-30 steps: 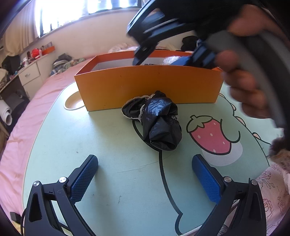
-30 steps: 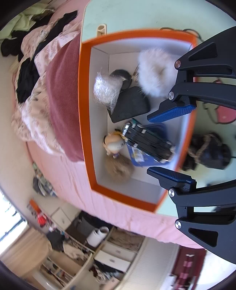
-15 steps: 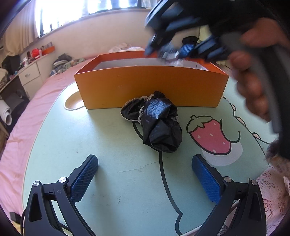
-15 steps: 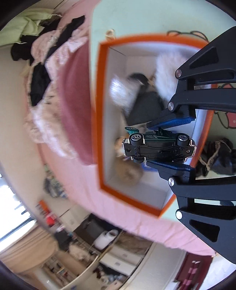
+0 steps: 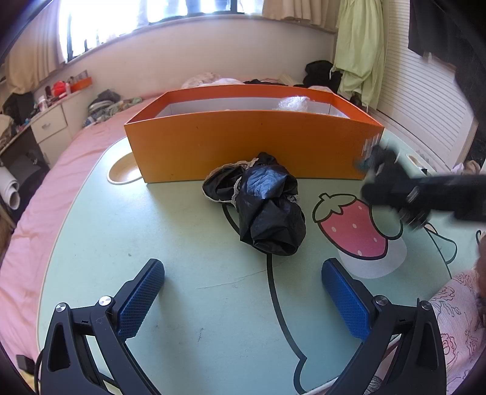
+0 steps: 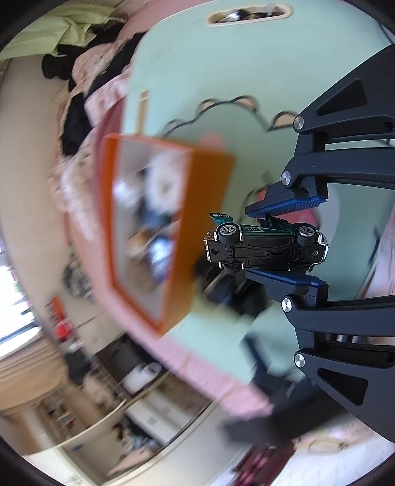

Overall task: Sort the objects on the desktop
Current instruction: 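Grasp the green toy car with the right gripper and place it on the table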

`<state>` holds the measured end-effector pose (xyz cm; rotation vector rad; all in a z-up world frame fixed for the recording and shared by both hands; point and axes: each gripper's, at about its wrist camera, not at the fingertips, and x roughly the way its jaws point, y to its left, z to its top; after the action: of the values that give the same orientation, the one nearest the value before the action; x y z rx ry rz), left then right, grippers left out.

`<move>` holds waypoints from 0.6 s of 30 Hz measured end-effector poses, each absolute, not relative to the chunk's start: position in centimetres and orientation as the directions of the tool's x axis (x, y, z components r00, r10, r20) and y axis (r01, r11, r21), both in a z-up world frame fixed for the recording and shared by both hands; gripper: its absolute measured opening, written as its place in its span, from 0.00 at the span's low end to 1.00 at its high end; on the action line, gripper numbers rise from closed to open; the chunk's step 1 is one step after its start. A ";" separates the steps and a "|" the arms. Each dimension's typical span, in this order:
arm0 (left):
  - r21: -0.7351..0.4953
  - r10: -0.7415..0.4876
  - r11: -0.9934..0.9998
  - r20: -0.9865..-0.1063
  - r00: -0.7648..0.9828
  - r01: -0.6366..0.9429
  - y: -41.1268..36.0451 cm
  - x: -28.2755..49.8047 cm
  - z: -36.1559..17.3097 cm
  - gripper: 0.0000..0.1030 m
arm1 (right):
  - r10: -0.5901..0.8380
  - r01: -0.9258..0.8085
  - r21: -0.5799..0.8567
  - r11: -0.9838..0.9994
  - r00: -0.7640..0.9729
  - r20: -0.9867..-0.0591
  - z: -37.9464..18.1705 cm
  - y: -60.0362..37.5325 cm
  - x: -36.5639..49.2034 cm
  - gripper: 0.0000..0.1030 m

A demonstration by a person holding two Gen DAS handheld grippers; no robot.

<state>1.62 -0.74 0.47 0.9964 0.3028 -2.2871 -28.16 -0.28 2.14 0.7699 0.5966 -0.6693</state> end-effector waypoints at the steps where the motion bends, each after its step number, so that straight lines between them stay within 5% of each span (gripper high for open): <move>1: 0.035 -0.450 -0.782 -0.724 -0.524 0.623 -0.7 1.6 0.4 1.00 | -0.321 0.748 0.406 0.525 0.616 -0.720 1.2 -0.7 -27.9 0.34; 7: 0.035 -0.454 -0.777 -0.723 -0.521 0.628 -0.7 1.6 0.4 1.00 | -0.353 0.755 0.399 0.521 0.616 -0.704 -0.4 -2.1 -27.9 0.38; 11: 0.036 -0.457 -0.774 -0.723 -0.518 0.632 -0.7 1.6 0.4 1.00 | -0.466 0.757 0.413 0.506 0.643 -0.607 1.3 -0.8 -30.3 0.72; 18: 0.037 -0.462 -0.768 -0.723 -0.514 0.639 -0.7 1.6 0.4 1.00 | -0.511 0.796 0.267 0.543 0.566 -0.648 0.6 2.6 -32.3 0.75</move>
<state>1.64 -0.67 0.37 0.9876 0.3102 -2.2661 -32.31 2.63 0.57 0.5875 0.5428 -0.8221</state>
